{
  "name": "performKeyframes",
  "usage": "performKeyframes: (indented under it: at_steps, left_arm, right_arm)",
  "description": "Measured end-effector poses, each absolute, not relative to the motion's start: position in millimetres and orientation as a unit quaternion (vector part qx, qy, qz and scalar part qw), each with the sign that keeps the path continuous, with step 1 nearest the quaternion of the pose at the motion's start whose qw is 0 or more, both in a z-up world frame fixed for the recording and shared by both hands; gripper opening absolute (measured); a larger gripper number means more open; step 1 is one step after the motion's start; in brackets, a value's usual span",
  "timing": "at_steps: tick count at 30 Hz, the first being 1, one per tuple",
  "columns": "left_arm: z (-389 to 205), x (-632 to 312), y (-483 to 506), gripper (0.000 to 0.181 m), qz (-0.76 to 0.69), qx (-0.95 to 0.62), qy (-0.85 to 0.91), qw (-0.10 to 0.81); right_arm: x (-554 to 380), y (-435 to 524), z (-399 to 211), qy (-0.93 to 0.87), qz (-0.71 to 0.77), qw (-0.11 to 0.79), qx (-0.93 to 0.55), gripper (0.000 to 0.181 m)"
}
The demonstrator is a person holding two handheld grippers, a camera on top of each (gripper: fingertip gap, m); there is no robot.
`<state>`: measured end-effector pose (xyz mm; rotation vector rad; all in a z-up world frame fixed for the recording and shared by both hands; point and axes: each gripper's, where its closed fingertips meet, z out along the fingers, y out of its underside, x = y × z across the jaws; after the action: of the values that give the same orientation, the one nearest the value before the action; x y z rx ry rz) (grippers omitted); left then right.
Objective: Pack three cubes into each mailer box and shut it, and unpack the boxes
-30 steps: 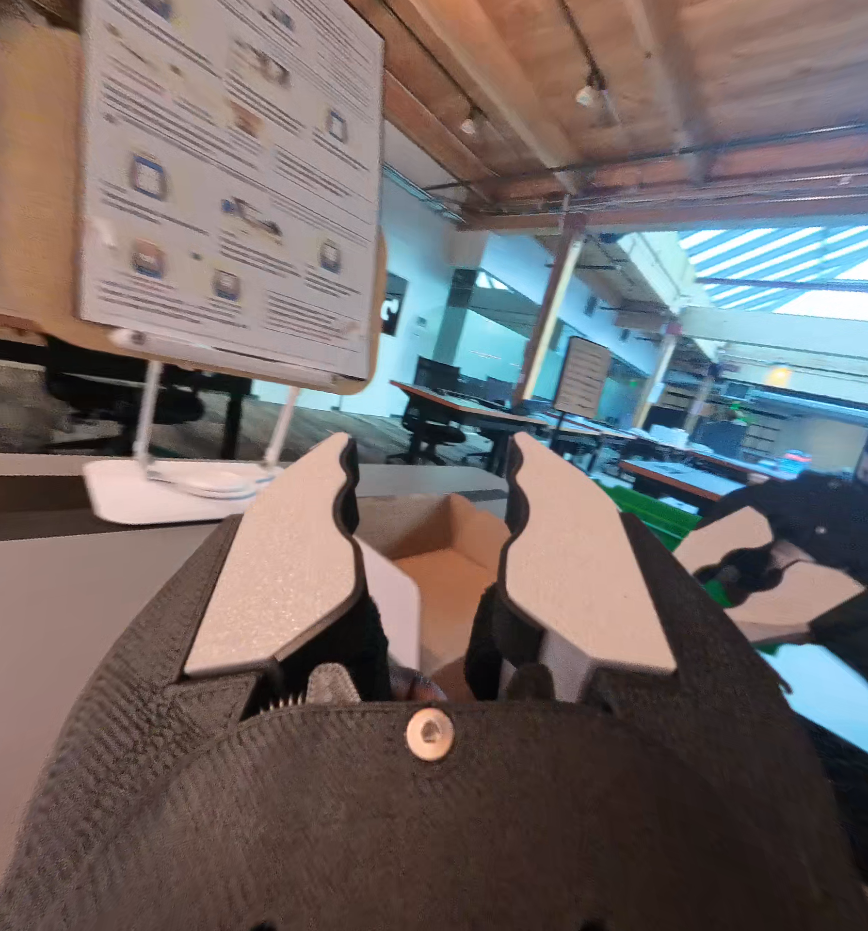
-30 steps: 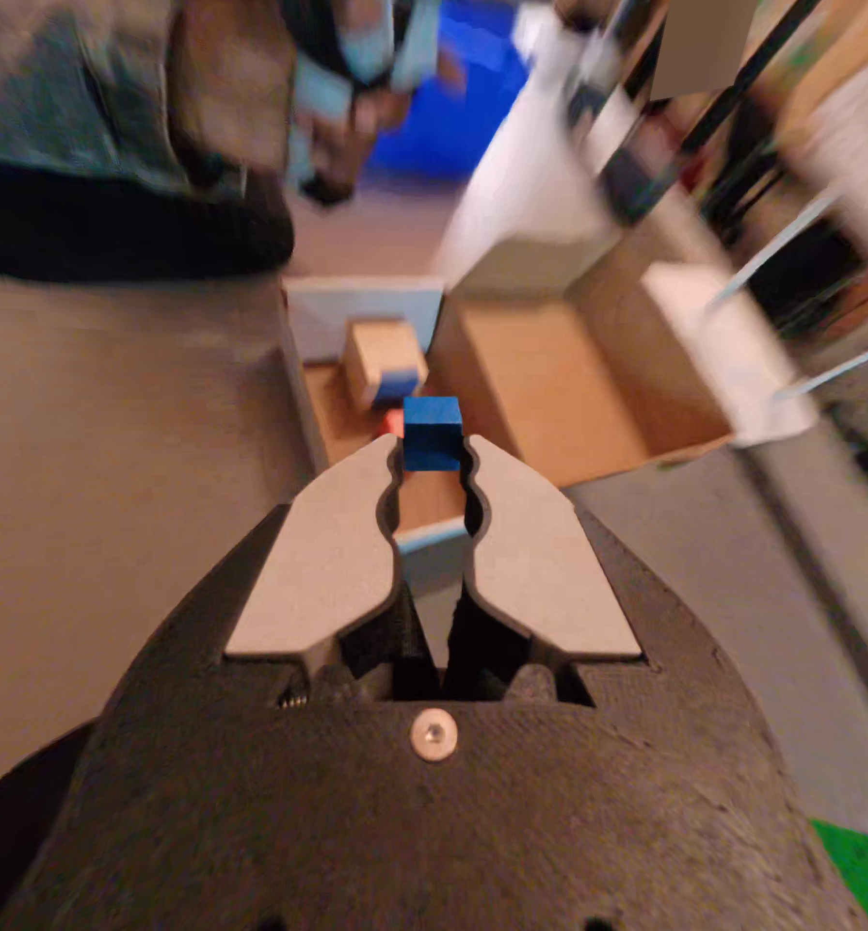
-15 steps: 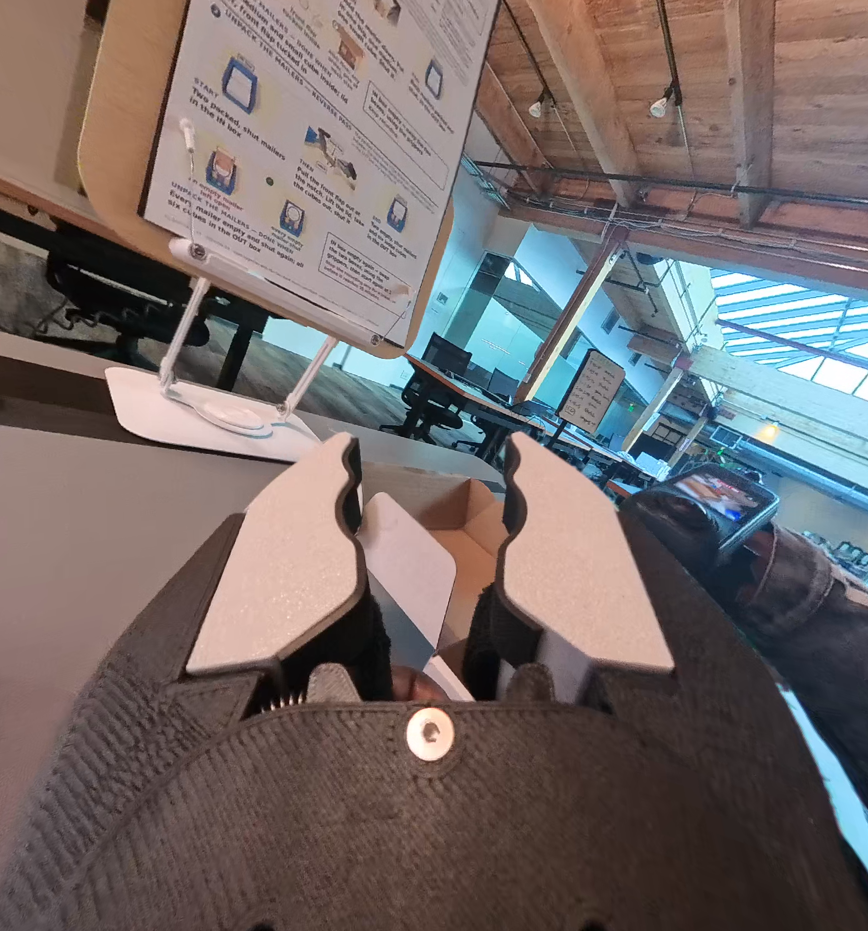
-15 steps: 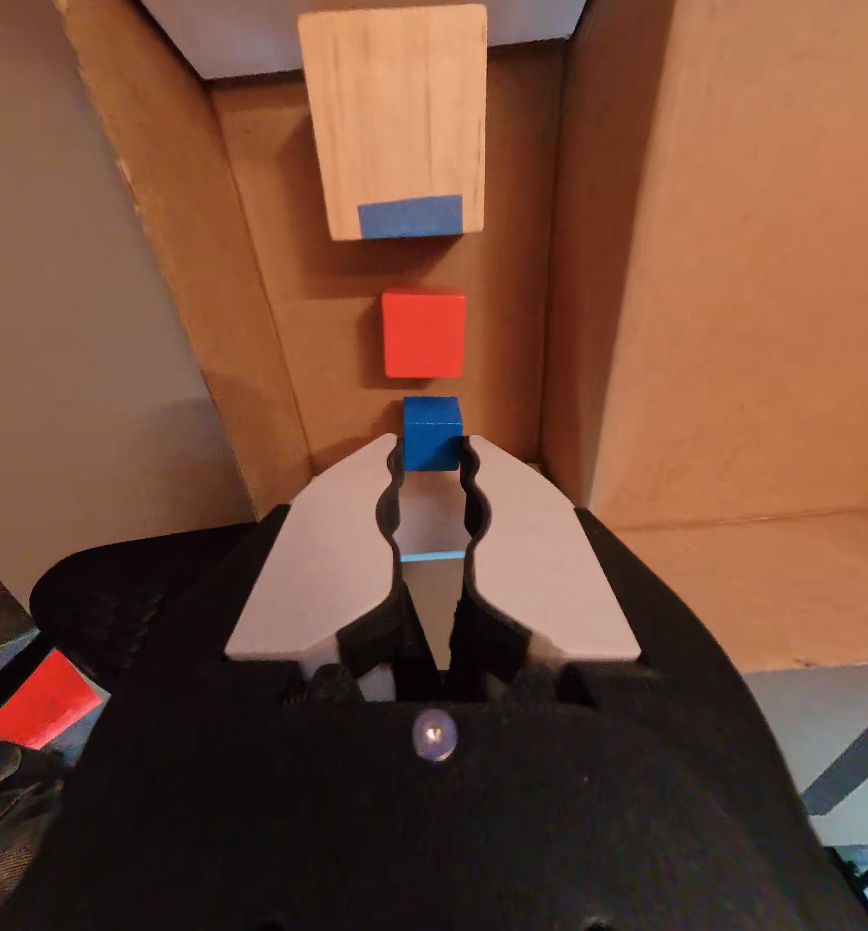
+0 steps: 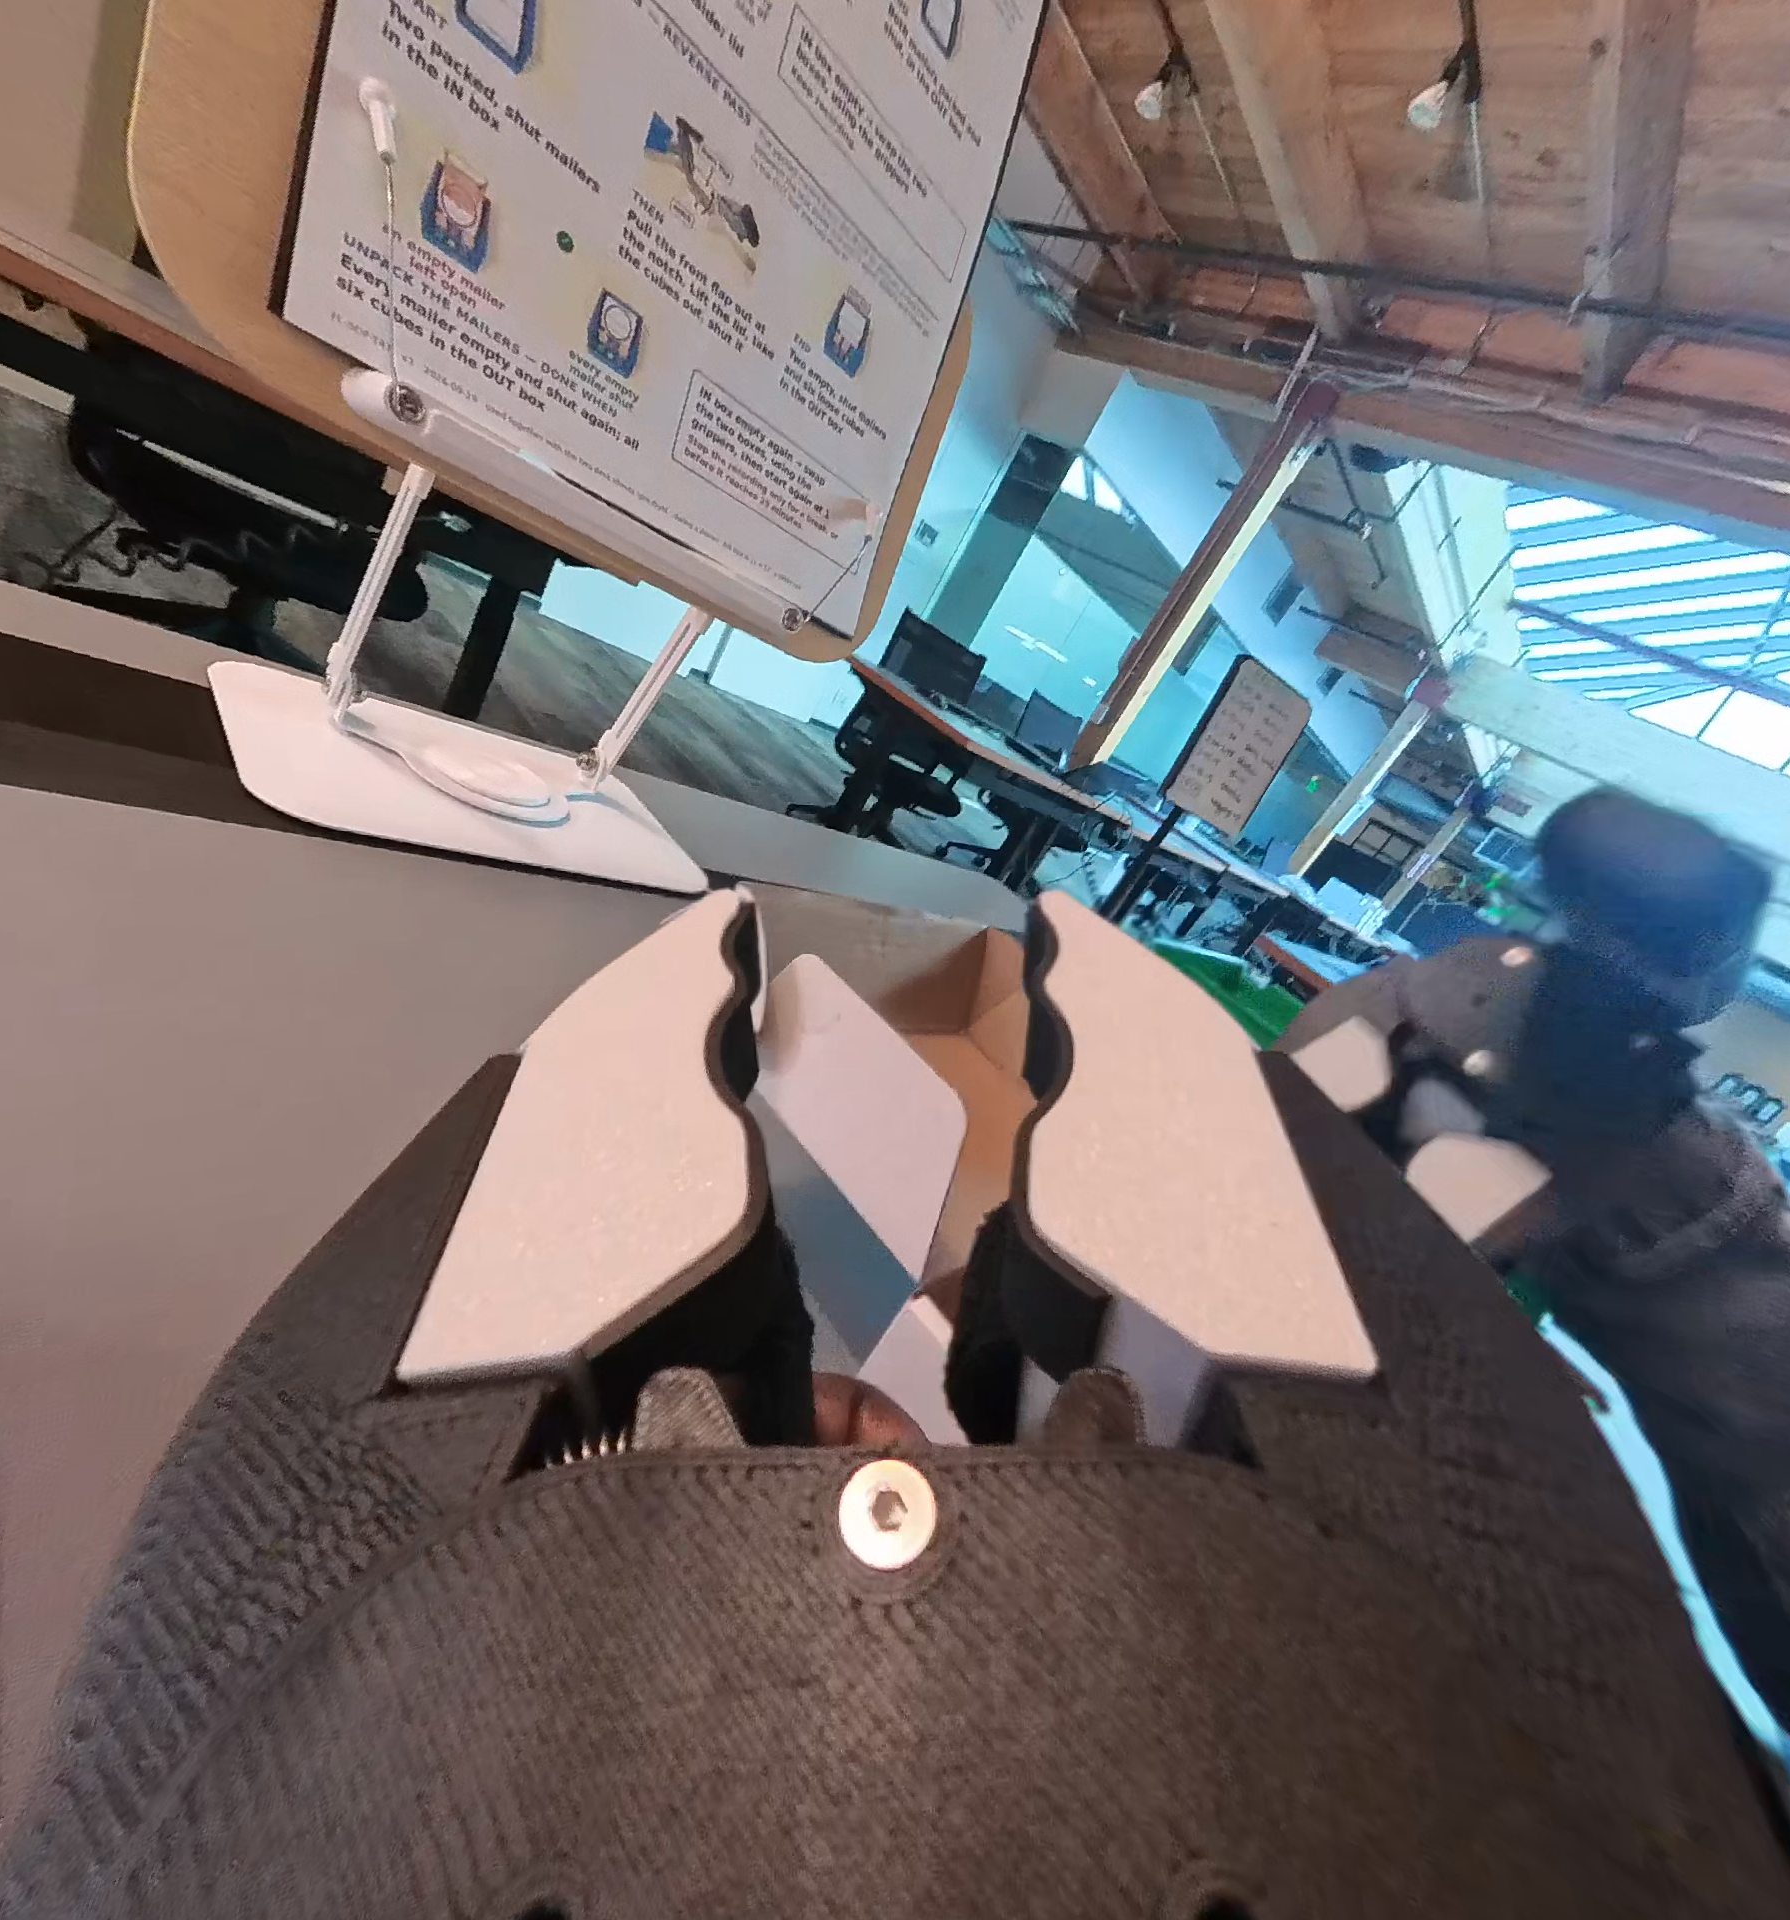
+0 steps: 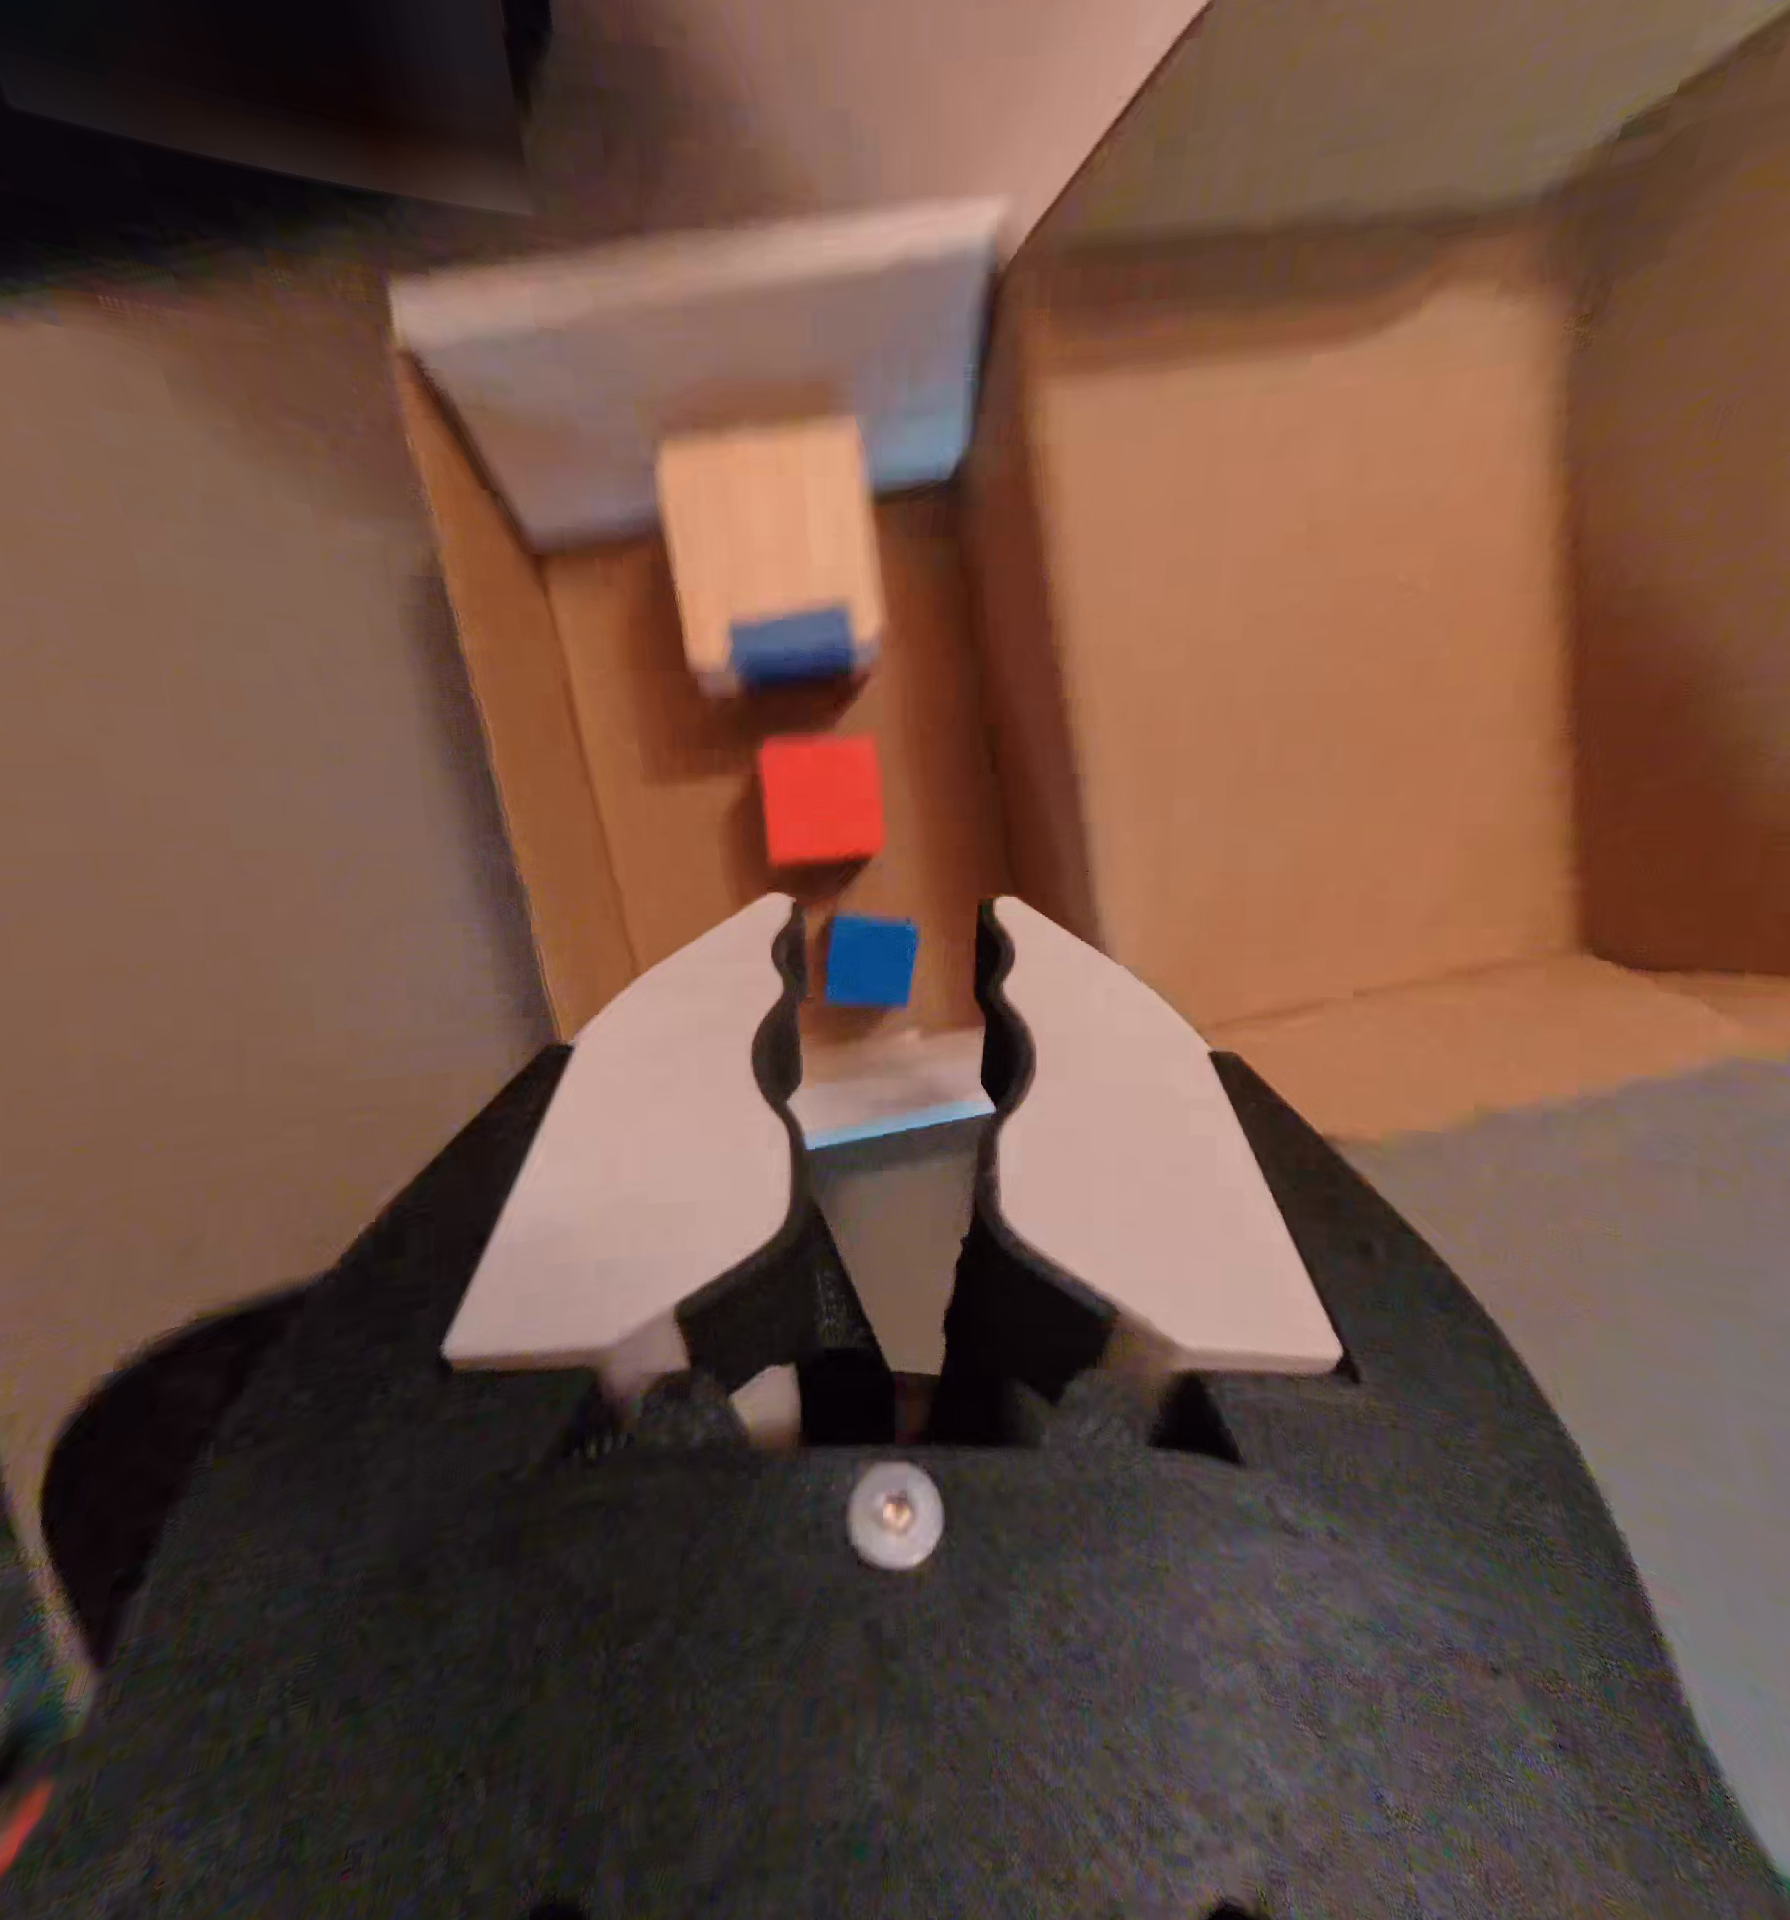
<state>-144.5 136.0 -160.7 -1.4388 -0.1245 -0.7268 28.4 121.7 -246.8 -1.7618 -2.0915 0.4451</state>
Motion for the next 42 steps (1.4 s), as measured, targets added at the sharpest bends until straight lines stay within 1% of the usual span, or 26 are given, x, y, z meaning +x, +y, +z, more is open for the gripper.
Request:
performKeyframes:
  at_steps: [1,3,4,5,7,9,11,13,15,18,22,28,37,41,42]
  left_arm:
    - [-164,-145,137,0.046,-0.317,-0.652,-0.054,0.686]
    - [-175,-145,140,0.034,-0.299,-0.678,-0.046,0.670]
    - [-181,-144,142,0.030,-0.289,-0.692,-0.039,0.660]
    - [-187,-142,144,0.027,-0.281,-0.705,-0.030,0.650]
    - [-201,-136,149,0.025,-0.263,-0.733,-0.008,0.628]
    - [-216,-131,156,0.023,-0.241,-0.759,0.014,0.605]
    - [-229,-126,163,0.023,-0.239,-0.777,0.027,0.581]
    - [-235,-114,161,0.022,-0.272,-0.784,0.044,0.557]
    - [-227,-103,157,0.021,-0.305,-0.764,0.064,0.565]
    - [-223,-93,151,0.014,-0.318,-0.756,0.091,0.566]
    - [-218,-86,143,0.010,-0.312,-0.748,0.126,0.572]
    - [-215,-76,120,0.006,-0.228,-0.731,0.253,0.592]
    - [-236,-65,98,0.006,-0.166,-0.732,0.357,0.555]
    - [-252,-66,98,0.006,-0.127,-0.749,0.386,0.523]
    - [-254,-66,98,0.007,-0.116,-0.751,0.393,0.518]
  right_arm:
    - [23,129,-230,-0.700,0.208,0.241,-0.639,0.031]
    - [21,154,-191,-0.568,0.319,0.359,-0.669,0.028]
    - [28,169,-175,-0.488,0.371,0.408,-0.677,0.023]
    - [40,183,-167,-0.419,0.408,0.440,-0.681,0.018]
    - [64,209,-174,-0.321,0.435,0.473,-0.696,0.005]
    - [72,222,-197,-0.289,0.435,0.464,-0.716,0.003]
    - [66,225,-226,-0.296,0.431,0.418,-0.743,0.002]
    - [52,214,-244,-0.320,0.449,0.363,-0.751,0.002]
    - [44,203,-246,-0.342,0.466,0.342,-0.741,0.002]
    - [44,199,-236,-0.358,0.470,0.371,-0.717,0.001]
    - [45,191,-228,-0.400,0.456,0.403,-0.686,0.000]
    - [49,174,-222,-0.475,0.406,0.442,-0.643,0.000]
    - [58,148,-238,-0.529,0.357,0.429,-0.639,0.000]
    - [59,145,-252,-0.573,0.299,0.417,-0.639,0.001]
    - [58,145,-250,-0.579,0.288,0.427,-0.632,0.000]
